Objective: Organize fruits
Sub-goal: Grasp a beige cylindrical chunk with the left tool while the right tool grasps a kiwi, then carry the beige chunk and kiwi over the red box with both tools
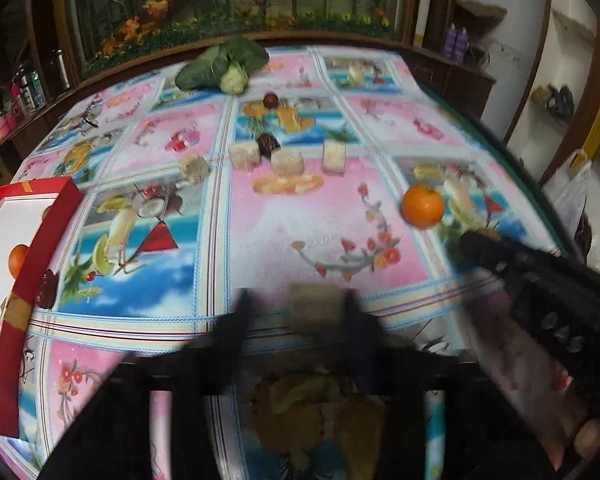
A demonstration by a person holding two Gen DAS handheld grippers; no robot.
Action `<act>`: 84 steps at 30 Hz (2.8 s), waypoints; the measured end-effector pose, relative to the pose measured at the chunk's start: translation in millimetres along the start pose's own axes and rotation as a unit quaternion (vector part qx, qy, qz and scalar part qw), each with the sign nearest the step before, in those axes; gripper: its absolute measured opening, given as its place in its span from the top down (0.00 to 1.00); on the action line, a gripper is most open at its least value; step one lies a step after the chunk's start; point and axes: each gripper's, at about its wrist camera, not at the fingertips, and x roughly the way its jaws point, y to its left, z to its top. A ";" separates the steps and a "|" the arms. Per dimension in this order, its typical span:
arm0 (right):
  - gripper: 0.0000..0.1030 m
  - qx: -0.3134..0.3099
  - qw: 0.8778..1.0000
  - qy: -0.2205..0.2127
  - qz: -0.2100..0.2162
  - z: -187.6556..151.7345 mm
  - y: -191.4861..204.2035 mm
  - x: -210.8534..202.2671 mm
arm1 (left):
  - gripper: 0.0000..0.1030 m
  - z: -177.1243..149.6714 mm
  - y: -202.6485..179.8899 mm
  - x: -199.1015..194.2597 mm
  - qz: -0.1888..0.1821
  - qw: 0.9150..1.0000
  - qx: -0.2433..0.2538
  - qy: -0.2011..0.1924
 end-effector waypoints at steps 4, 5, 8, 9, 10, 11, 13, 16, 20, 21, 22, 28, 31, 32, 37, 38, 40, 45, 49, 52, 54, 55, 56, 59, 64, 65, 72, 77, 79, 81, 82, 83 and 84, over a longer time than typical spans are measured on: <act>0.77 -0.006 1.000 -0.005 0.009 0.3 3.3 -2.8 | 0.76 -9.8 8.0 2.1 -0.003 1.000 0.001 -0.003; 0.77 -0.006 1.000 -0.005 0.010 0.4 3.2 -2.3 | 0.76 -13.2 11.7 -0.1 -0.001 1.000 0.000 -0.009; 0.77 -0.009 1.000 -0.005 0.011 -0.2 4.6 -1.7 | 0.76 -22.3 23.3 -8.8 0.000 1.000 -0.007 -0.016; 0.77 -0.010 1.000 -0.005 0.011 -0.5 5.3 -1.5 | 0.76 -27.1 29.0 -12.9 0.007 1.000 -0.008 -0.021; 0.77 -0.012 1.000 -0.005 0.010 -1.0 6.2 -1.1 | 0.76 -30.6 33.9 -16.5 0.008 1.000 -0.011 -0.022; 0.77 -0.015 1.000 -0.004 0.010 -1.4 7.3 -0.4 | 0.76 -33.4 38.0 -19.6 0.010 1.000 -0.014 -0.024; 0.77 -0.020 1.000 -0.003 0.009 -2.6 9.5 0.5 | 0.76 -42.5 50.9 -28.8 0.019 0.999 -0.022 -0.034; 0.77 -0.031 1.000 -0.004 0.004 -4.0 13.7 1.5 | 0.76 -40.3 68.9 -43.9 0.030 0.998 -0.037 -0.040; 0.77 -0.038 0.999 -0.005 -0.005 -4.9 17.4 2.1 | 0.76 -41.8 91.4 -54.6 0.038 0.996 -0.063 -0.044; 0.77 -0.041 0.999 -0.005 -0.010 -5.1 19.4 1.8 | 0.76 -43.2 95.3 -56.8 0.039 0.996 -0.068 -0.045; 0.77 -0.044 0.999 -0.006 -0.013 -5.3 21.8 1.3 | 0.76 -44.8 100.8 -59.9 0.039 0.996 -0.073 -0.046; 0.77 -0.061 0.998 -0.002 -0.014 -9.7 42.5 -6.5 | 0.76 -50.5 120.1 -70.4 0.038 0.994 -0.089 -0.051; 0.77 -0.075 0.997 0.002 -0.006 -14.1 58.7 -10.7 | 0.76 -53.3 127.2 -73.4 0.034 0.993 -0.098 -0.052; 0.77 -0.082 0.997 0.002 -0.004 -15.7 66.2 -12.9 | 0.76 -54.3 129.4 -74.3 0.034 0.993 -0.100 -0.052; 0.77 -0.107 0.994 0.002 0.008 -20.9 93.8 -20.4 | 0.76 -58.9 140.0 -78.3 0.031 0.992 -0.109 -0.052; 0.77 -0.110 0.994 0.001 0.010 -21.7 97.7 -21.3 | 0.76 -59.0 141.8 -78.4 0.031 0.992 -0.111 -0.052; 0.77 -0.116 0.993 0.000 0.014 -23.2 106.0 -23.6 | 0.76 -60.2 146.5 -78.9 0.030 0.991 -0.116 -0.051; 0.77 -0.133 0.991 -0.002 0.026 -26.5 125.7 -27.9 | 0.76 -63.7 157.3 -78.8 0.031 0.990 -0.127 -0.047; 0.77 -0.145 0.989 -0.002 0.036 -28.0 139.9 -29.4 | 0.76 -64.8 163.5 -79.1 0.033 0.990 -0.132 -0.045; 0.77 -0.151 0.988 -0.001 0.043 -28.9 148.9 -29.0 | 0.76 -65.8 168.6 -79.8 0.034 0.989 -0.136 -0.044; 0.77 -0.156 0.987 -0.002 0.047 -29.6 155.3 -28.9 | 0.76 -66.7 171.7 -80.3 0.036 0.989 -0.138 -0.044; 0.77 -0.158 0.986 -0.001 0.049 -30.1 158.5 -28.9 | 0.76 -67.0 173.1 -80.5 0.037 0.989 -0.139 -0.044; 0.77 -0.161 0.986 -0.001 0.051 -30.5 161.6 -28.9 | 0.76 -67.4 174.7 -80.7 0.038 0.988 -0.141 -0.043; 0.77 -0.166 0.985 -0.001 0.057 -31.7 169.3 -29.1 | 0.76 -67.8 177.9 -80.3 0.040 0.988 -0.144 -0.042; 0.77 -0.175 0.983 -0.001 0.063 -33.0 179.1 -30.3 | 0.76 -69.0 181.5 -79.8 0.042 0.987 -0.147 -0.039; 0.77 -0.176 0.982 -0.001 0.063 -33.5 180.5 -30.4 | 0.76 -69.3 182.2 -79.7 0.043 0.987 -0.147 -0.038; 0.77 -0.182 0.981 -0.002 0.069 -34.7 188.5 -33.2 | 0.76 -69.7 187.4 -83.5 0.045 0.986 -0.152 -0.042; 0.77 -0.187 0.980 -0.008 0.074 -32.2 195.8 -34.9 | 0.76 -67.6 204.7 -91.3 0.058 0.982 -0.171 -0.053; 0.77 -0.187 0.979 -0.009 0.081 -30.1 200.0 -34.4 | 0.76 -66.4 216.7 -93.8 0.069 0.979 -0.184 -0.057; 0.77 -0.188 0.978 -0.012 0.090 -28.8 205.1 -34.4 | 0.76 -64.9 227.9 -94.7 0.081 0.976 -0.195 -0.060; 0.77 -0.191 0.977 -0.014 0.095 -27.8 209.5 -34.1 | 0.76 -64.0 234.7 -94.7 0.087 0.974 -0.201 -0.060; 0.77 -0.194 0.976 -0.016 0.103 -26.0 215.4 -33.5 | 0.76 -62.7 240.0 -94.1 0.094 0.973 -0.204 -0.059; 0.77 -0.196 0.974 -0.017 0.109 -24.6 219.5 -32.7 | 0.76 -61.2 247.1 -94.5 0.100 0.971 -0.208 -0.061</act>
